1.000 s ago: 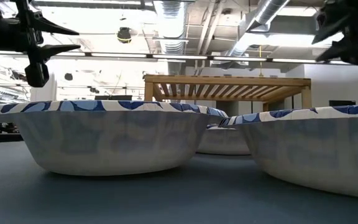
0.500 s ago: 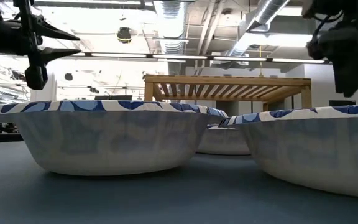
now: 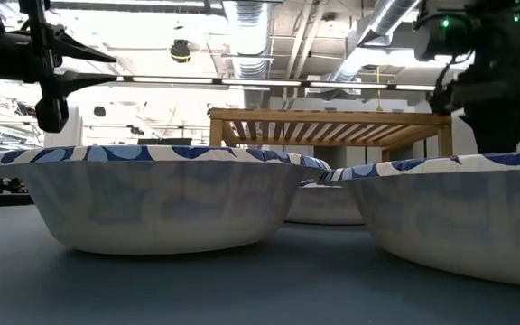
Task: Place and stack bowls onto a shelf
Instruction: Put the yellow bowl on the shelf
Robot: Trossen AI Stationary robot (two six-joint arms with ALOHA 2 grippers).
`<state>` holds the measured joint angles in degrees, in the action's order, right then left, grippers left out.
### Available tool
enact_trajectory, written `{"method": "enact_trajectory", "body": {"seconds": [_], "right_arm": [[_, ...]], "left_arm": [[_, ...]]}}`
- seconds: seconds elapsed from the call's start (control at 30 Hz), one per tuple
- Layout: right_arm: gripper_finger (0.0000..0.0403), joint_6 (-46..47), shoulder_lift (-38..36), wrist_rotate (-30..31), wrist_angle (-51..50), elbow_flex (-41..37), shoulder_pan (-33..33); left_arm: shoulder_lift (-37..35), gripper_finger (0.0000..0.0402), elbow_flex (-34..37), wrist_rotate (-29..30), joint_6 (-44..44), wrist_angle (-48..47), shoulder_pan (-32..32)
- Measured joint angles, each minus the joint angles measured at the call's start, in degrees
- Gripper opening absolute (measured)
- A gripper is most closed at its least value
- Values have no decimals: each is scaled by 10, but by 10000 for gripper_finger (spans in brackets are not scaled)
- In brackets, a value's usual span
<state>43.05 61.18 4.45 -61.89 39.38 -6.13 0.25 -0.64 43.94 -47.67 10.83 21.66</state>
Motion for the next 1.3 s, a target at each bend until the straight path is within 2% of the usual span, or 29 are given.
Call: {"method": "enact_trajectory", "body": {"seconds": [0.3, 0.4, 0.5, 0.77, 1.0, 1.3], "right_arm": [[223, 19, -5, 3, 30, -56, 0], [210, 19, -5, 3, 45, -63, 0], [172, 21, -4, 2, 51, -70, 0], [27, 56, -5, 2, 48, -79, 0], [32, 75, -6, -1, 31, -62, 0], [23, 63, -5, 4, -35, 16, 0]], "left_arm": [[0, 94, 0, -1, -1, 0, 0], [0, 94, 0, -1, -1, 0, 0], [0, 94, 0, 0, -1, 0, 0], [0, 94, 0, 0, -1, -11, 0], [0, 94, 0, 0, -1, -13, 0], [0, 94, 0, 0, -1, -15, 0]]}}
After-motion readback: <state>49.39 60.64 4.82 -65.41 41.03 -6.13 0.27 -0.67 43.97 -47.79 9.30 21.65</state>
